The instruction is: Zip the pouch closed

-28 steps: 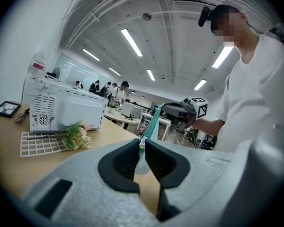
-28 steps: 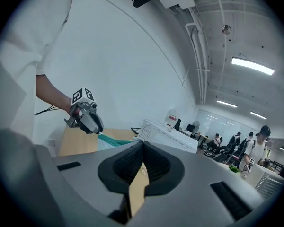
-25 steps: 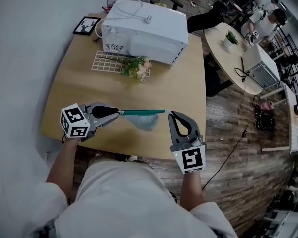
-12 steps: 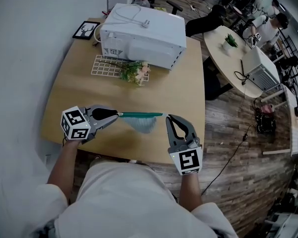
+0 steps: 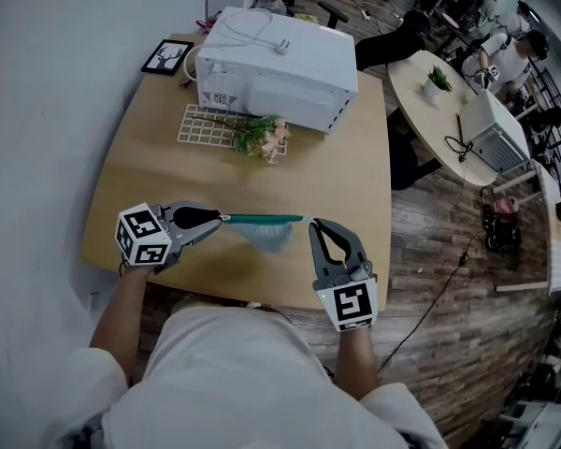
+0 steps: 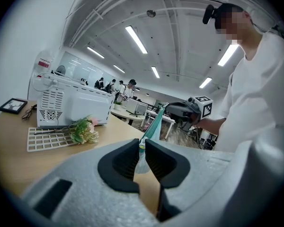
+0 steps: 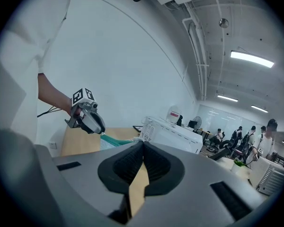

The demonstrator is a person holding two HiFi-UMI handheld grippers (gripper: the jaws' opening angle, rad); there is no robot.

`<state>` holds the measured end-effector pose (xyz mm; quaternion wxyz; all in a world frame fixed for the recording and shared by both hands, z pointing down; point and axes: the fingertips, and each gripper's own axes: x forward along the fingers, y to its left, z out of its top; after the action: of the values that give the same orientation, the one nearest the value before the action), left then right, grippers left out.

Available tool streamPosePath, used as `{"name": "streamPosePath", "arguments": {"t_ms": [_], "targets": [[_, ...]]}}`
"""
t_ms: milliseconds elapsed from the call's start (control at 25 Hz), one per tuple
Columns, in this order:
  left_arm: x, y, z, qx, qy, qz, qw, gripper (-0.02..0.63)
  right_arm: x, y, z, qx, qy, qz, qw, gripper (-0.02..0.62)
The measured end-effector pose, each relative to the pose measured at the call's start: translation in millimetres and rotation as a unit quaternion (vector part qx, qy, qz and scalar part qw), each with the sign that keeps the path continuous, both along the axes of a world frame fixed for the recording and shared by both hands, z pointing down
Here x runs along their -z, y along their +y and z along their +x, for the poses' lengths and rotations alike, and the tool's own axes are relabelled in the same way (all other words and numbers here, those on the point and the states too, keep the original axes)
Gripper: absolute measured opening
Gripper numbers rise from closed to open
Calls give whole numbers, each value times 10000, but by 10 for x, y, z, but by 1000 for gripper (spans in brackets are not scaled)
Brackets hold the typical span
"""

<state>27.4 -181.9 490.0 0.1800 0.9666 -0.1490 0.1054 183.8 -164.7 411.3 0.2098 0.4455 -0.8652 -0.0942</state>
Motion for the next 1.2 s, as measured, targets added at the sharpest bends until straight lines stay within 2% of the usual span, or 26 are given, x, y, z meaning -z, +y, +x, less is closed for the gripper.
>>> {"name": "streamPosePath", "arguments": {"t_ms": [200, 400, 680, 840, 1000, 1200], "targets": [[-76, -2, -112, 5, 25, -154, 9999, 51, -6, 48, -160, -144, -208, -103, 9996, 3], [-53, -124, -349, 315, 183, -122, 9993, 54, 37, 3, -69, -749, -551, -124, 9956, 3], [155, -228, -692, 712, 86, 502, 9962, 54, -73, -64, 195, -1355, -350, -247, 9899, 3], [376, -295, -858, 1144, 61, 969, 9887, 34, -23, -145, 363, -1661, -454, -210, 9848, 3], [610, -383, -1091, 1725, 93, 1216, 9774, 17, 57, -179, 462, -1856, -873, -226, 9785, 3], [880, -400, -1339, 2137, 184, 1632, 9630, 14, 130, -239, 449, -1914, -1319, -236, 9723, 3]]}}
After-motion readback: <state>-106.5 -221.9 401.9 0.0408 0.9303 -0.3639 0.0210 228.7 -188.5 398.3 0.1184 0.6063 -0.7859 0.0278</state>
